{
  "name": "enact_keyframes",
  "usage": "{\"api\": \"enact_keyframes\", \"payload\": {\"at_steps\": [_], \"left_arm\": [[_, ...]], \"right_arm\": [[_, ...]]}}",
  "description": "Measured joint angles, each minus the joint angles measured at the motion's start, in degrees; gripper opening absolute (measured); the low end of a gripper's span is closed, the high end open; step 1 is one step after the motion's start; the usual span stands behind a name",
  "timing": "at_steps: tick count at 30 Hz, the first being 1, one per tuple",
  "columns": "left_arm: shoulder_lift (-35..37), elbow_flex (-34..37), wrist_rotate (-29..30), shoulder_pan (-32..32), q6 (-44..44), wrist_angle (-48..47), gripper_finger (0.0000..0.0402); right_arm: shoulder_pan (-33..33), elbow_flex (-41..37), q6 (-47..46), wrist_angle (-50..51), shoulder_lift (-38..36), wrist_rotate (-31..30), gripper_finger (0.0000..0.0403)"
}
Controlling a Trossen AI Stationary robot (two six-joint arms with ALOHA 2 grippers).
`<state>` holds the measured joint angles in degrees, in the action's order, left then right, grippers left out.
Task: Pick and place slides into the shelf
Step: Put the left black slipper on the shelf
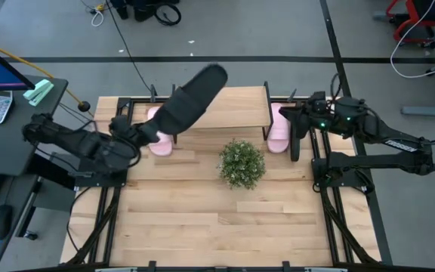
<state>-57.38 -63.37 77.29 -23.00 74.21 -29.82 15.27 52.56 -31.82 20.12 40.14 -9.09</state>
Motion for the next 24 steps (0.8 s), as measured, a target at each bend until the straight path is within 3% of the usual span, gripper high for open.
{"api": "enact_keyframes", "payload": {"at_steps": [6,11,19,24], "left_arm": [[-7.7,0.0,3.0,3.8,1.6,14.8,0.0062],[-15.5,0.0,2.6,7.1,1.6,33.3,0.0062],[-28.5,-0.1,0.0,10.8,2.2,61.2,0.0062],[-36.6,-5.4,-0.2,12.2,8.0,63.0,0.0061]], "right_arm": [[0.0,0.0,10.1,-5.9,0.0,-2.6,0.0092],[0.0,0.0,17.9,-6.0,0.0,-3.2,0.0096],[0.0,0.0,26.6,-6.0,0.0,-13.5,0.0098],[0.0,0.0,36.1,-6.1,0.0,-18.4,0.0099]]}}
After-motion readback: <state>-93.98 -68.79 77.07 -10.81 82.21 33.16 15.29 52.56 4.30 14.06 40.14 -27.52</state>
